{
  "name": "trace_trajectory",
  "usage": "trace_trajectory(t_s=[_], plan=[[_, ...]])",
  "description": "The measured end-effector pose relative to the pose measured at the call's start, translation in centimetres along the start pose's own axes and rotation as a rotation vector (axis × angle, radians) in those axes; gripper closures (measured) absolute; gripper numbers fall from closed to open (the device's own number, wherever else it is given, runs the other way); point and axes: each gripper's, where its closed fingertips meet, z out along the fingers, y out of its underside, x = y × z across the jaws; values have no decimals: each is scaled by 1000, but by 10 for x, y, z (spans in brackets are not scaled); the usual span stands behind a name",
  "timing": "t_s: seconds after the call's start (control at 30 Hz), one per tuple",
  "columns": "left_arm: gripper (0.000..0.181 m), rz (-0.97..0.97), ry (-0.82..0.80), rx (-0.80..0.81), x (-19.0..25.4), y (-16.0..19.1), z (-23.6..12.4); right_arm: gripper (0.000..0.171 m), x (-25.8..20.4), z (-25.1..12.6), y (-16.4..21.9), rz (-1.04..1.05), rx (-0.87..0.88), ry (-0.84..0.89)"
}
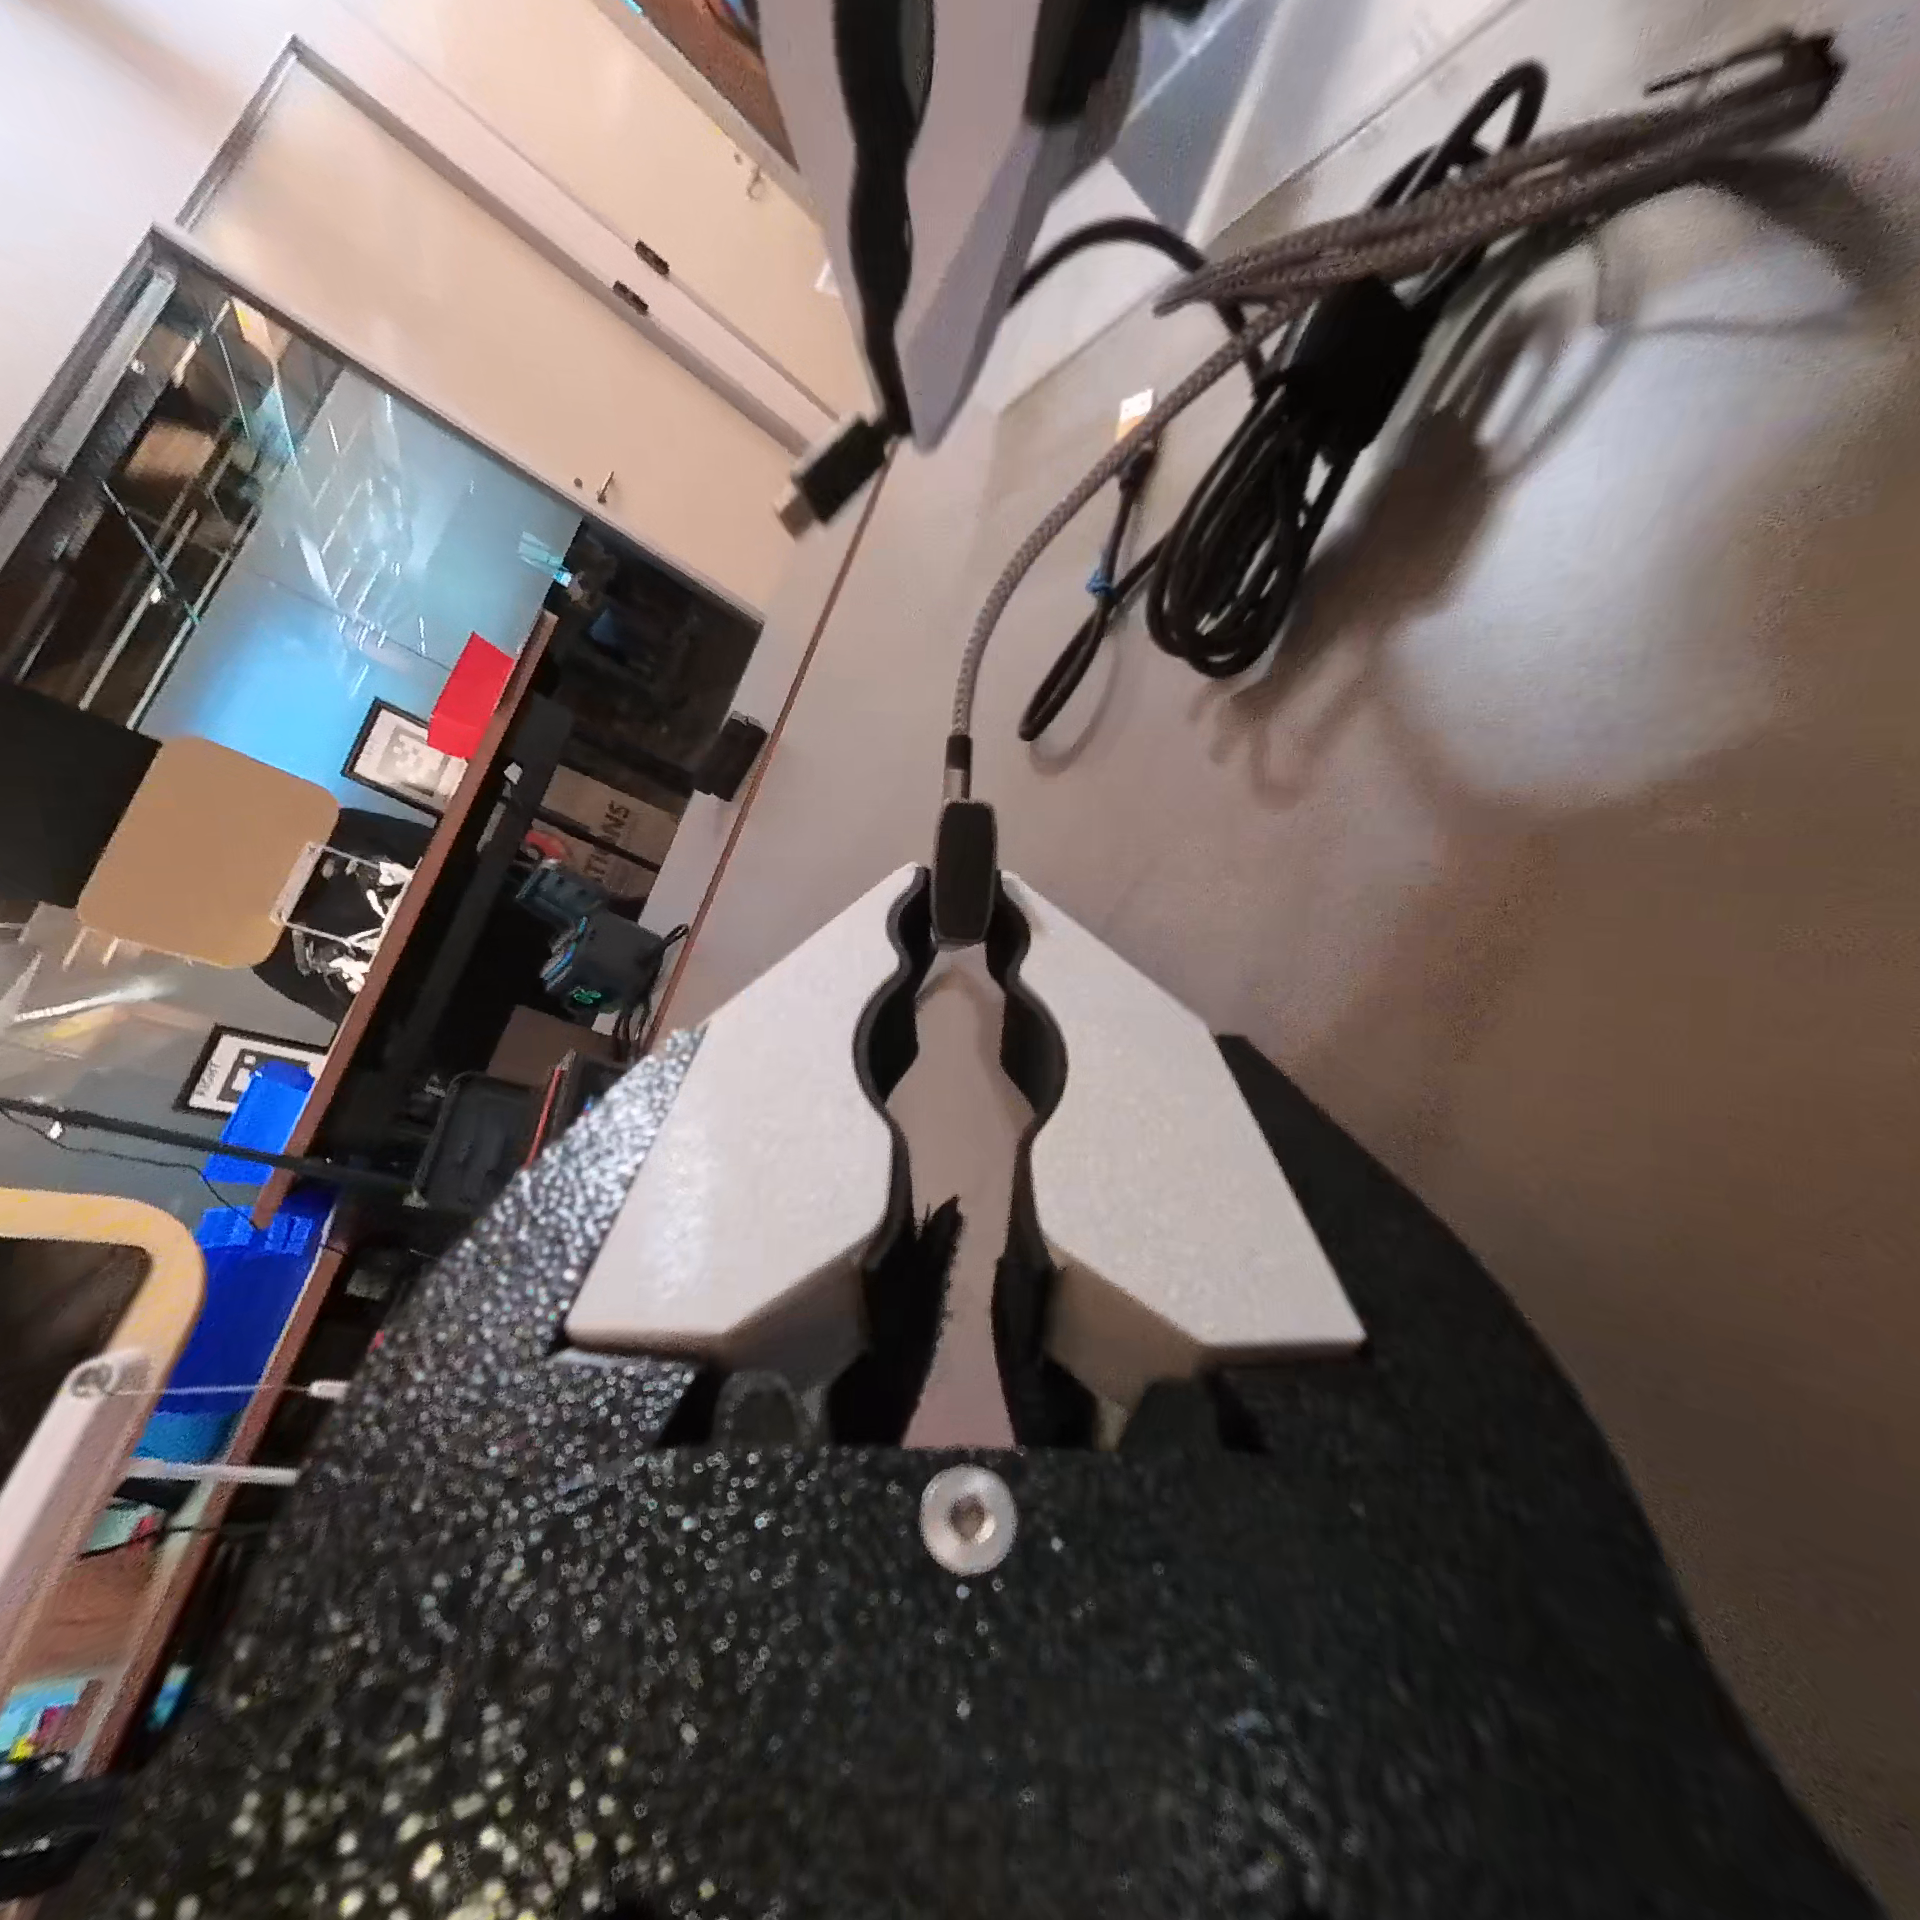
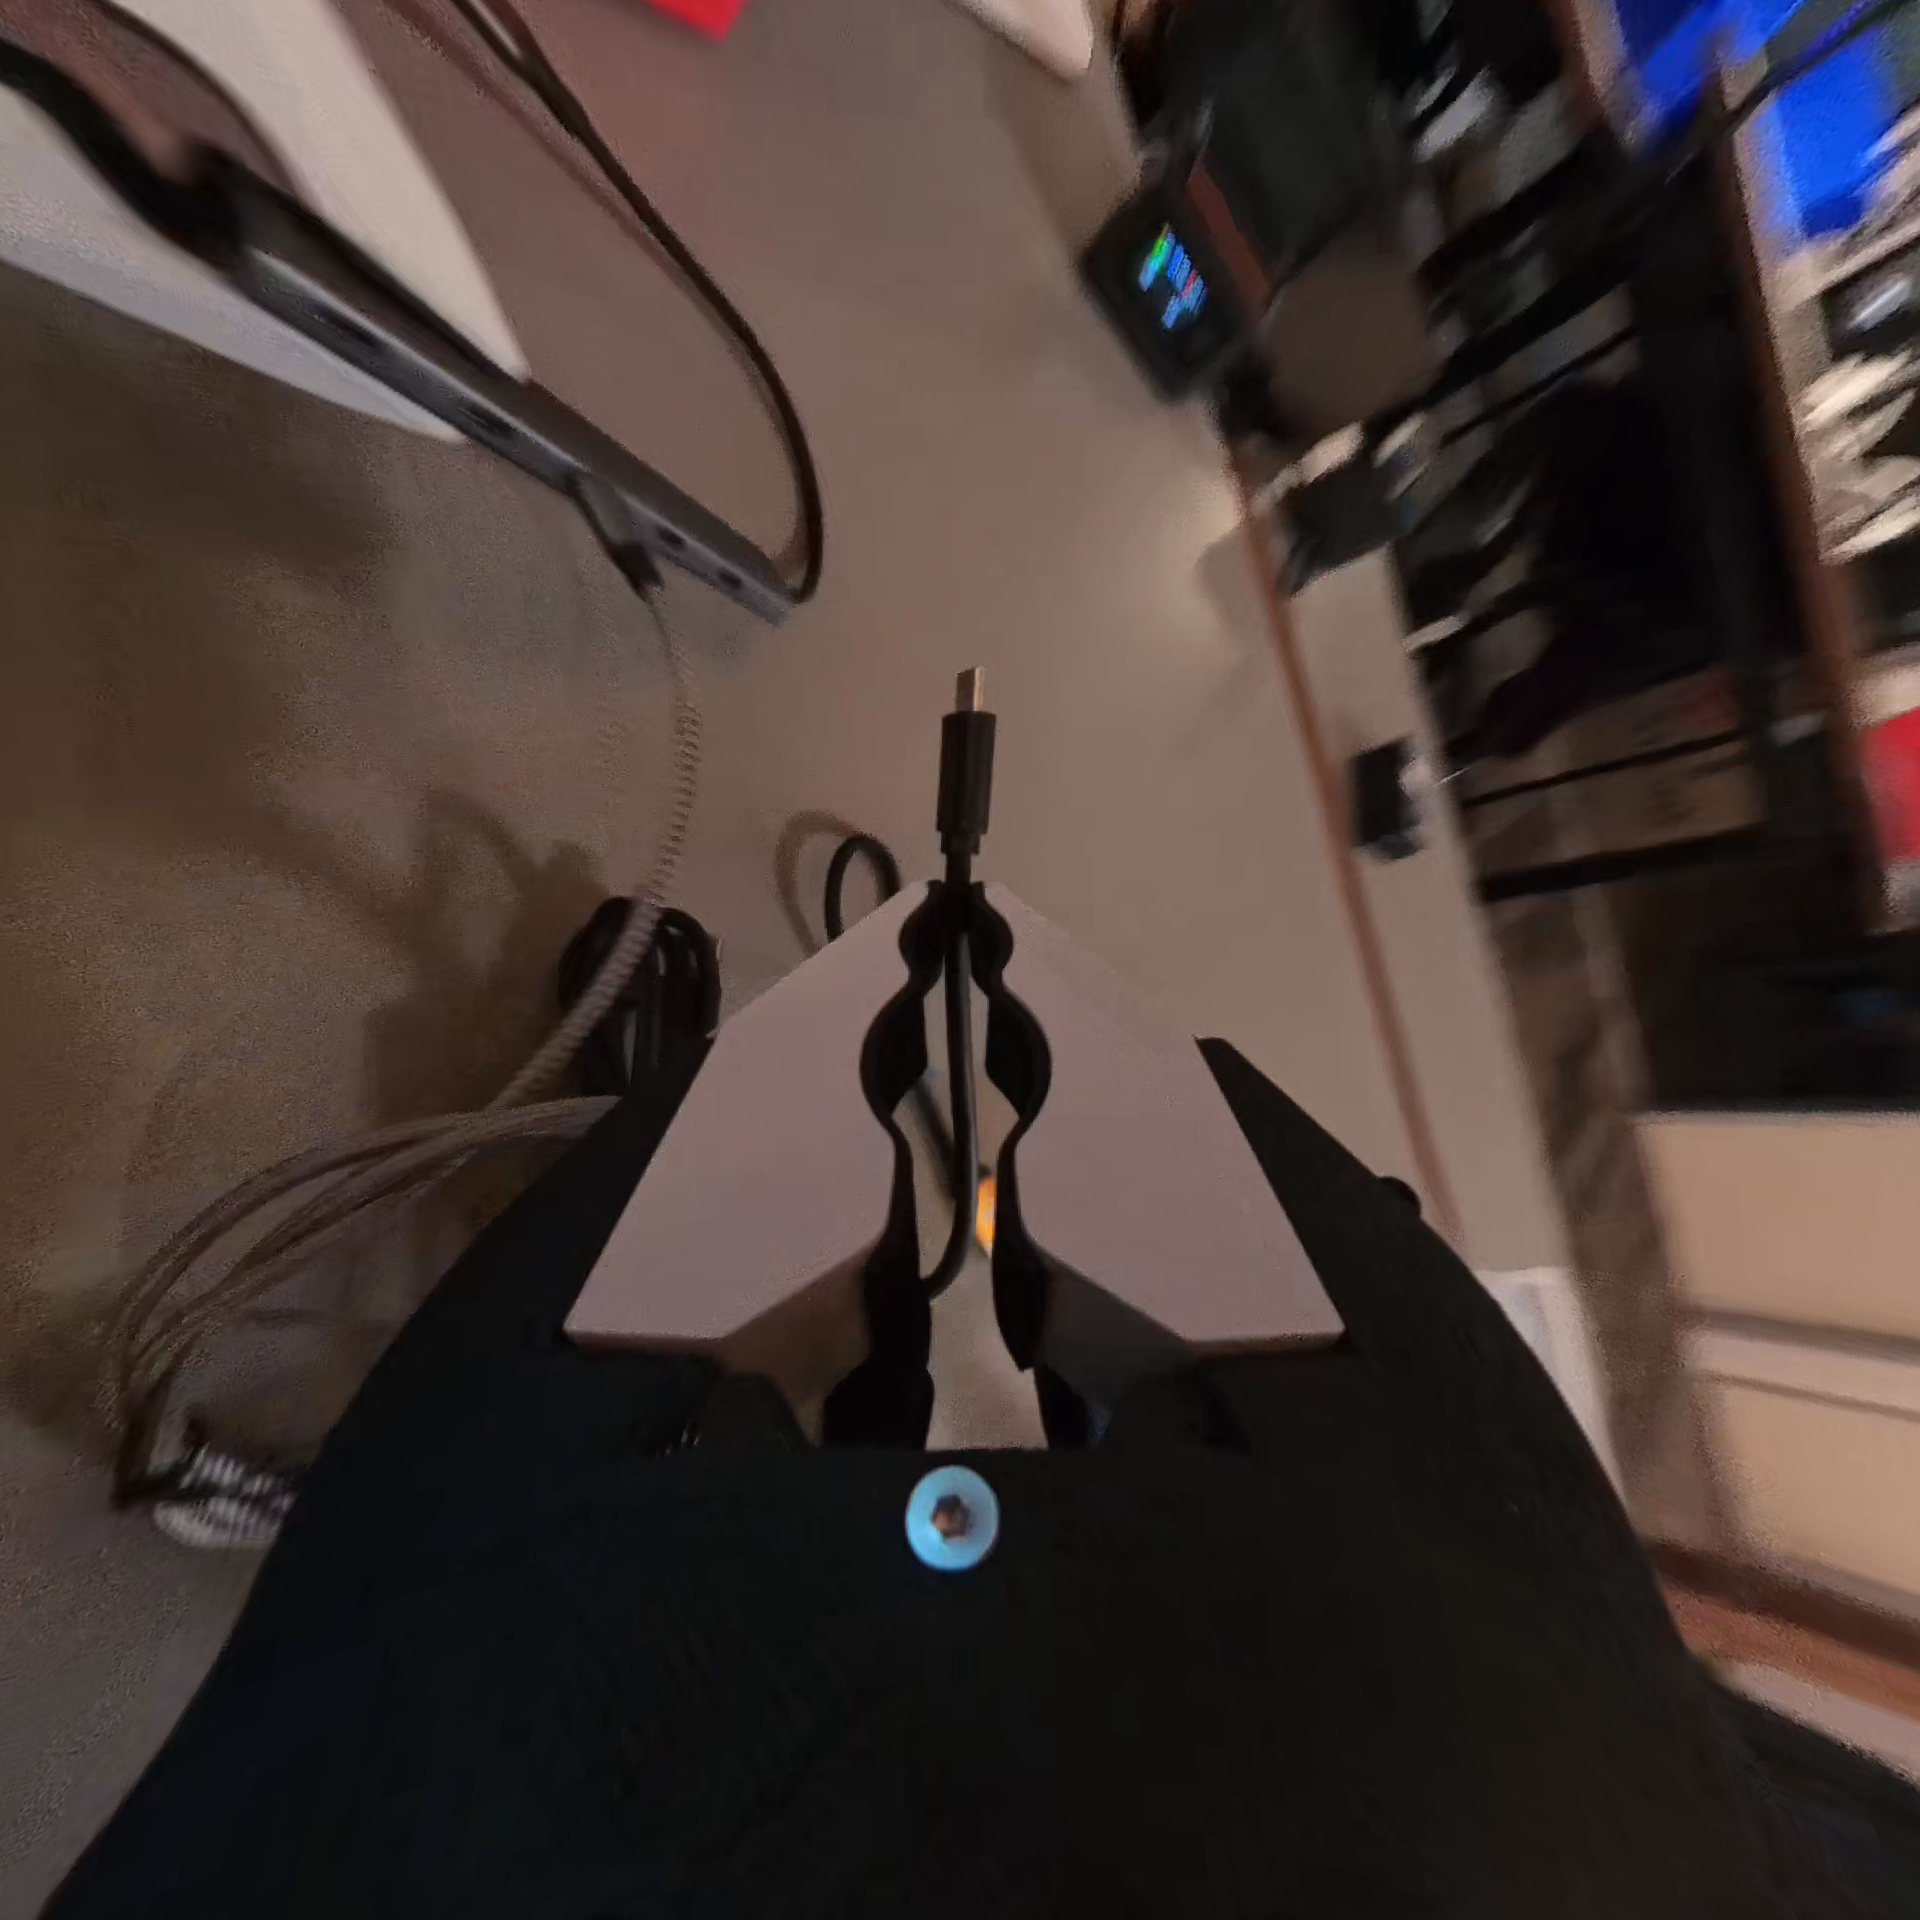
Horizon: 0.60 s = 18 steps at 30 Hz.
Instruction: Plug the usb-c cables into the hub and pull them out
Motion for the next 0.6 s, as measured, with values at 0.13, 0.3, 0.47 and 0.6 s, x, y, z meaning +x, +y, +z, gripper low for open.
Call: trace_trajectory(t_s=[0.13,0.3,0.47,0.6], plan=[[173,-54,-2,0,-3,-1,3,169,-27,-22,-34,-401,-37,119],[173,-78,-8,5,-7,-1,3,169,-54,-13,-42,-661,-134,151],[173,-31,-15,-12,-6,-2,7,169,-45,-7,-46,-686,-162,195],[173,7,-18,-27,-5,-3,10,169,-46,-4,-44,-758,-181,190]])
